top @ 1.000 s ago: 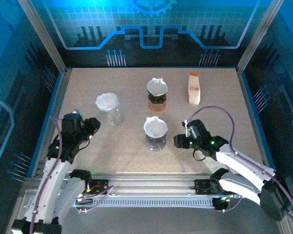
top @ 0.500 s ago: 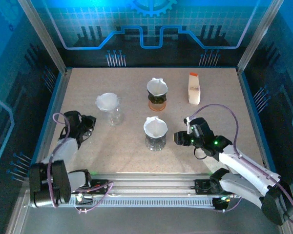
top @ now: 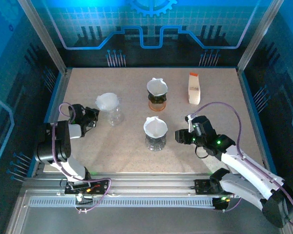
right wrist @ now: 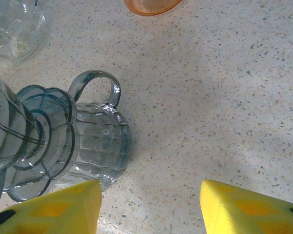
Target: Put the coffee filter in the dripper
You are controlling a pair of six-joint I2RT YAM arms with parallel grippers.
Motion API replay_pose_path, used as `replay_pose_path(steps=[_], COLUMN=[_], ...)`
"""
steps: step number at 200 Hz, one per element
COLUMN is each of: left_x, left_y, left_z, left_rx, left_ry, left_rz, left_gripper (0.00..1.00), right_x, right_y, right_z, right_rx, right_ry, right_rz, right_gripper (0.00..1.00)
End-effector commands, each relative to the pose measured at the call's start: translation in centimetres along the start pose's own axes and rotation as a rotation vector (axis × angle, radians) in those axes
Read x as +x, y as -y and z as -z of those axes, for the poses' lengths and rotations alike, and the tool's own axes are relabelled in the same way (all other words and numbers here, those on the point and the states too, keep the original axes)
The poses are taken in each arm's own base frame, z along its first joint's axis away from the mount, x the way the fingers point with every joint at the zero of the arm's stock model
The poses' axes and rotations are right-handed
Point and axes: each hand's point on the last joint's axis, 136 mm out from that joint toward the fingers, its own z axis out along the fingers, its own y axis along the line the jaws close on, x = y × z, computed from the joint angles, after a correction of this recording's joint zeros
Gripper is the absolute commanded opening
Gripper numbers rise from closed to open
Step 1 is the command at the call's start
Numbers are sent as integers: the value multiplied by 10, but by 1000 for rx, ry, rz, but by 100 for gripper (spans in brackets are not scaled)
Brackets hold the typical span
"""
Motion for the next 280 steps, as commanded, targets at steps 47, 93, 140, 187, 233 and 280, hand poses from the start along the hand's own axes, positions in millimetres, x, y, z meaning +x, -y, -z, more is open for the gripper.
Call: replay_pose_path(steps=[47, 93, 140, 187, 233, 280], left_x=[17, 22, 34, 44, 63, 96], left_y=[34, 28, 27, 28, 29, 27], left_z=[-13, -22, -38, -43, -53, -60], left_rx=[-4, 1, 53, 96, 116, 121], left_ry=[-7, -32, -117, -151, -199, -245], left_rz=[-96, -81, -86, -95, -106, -118], left_gripper=[0, 0, 0, 0, 0, 0], right_x=[-6, -5, -4, -5, -5, -6], right_y=[6, 9, 11, 10, 8, 8], right_z=[0, 3, 3, 4, 1, 2], right_rx=[25, 32, 32, 30, 22, 22], right_ry=[16, 21, 19, 20, 15, 18], right_rz=[-9, -5, -10, -11, -16, -16], right_gripper=[56, 57, 57, 57, 57, 57])
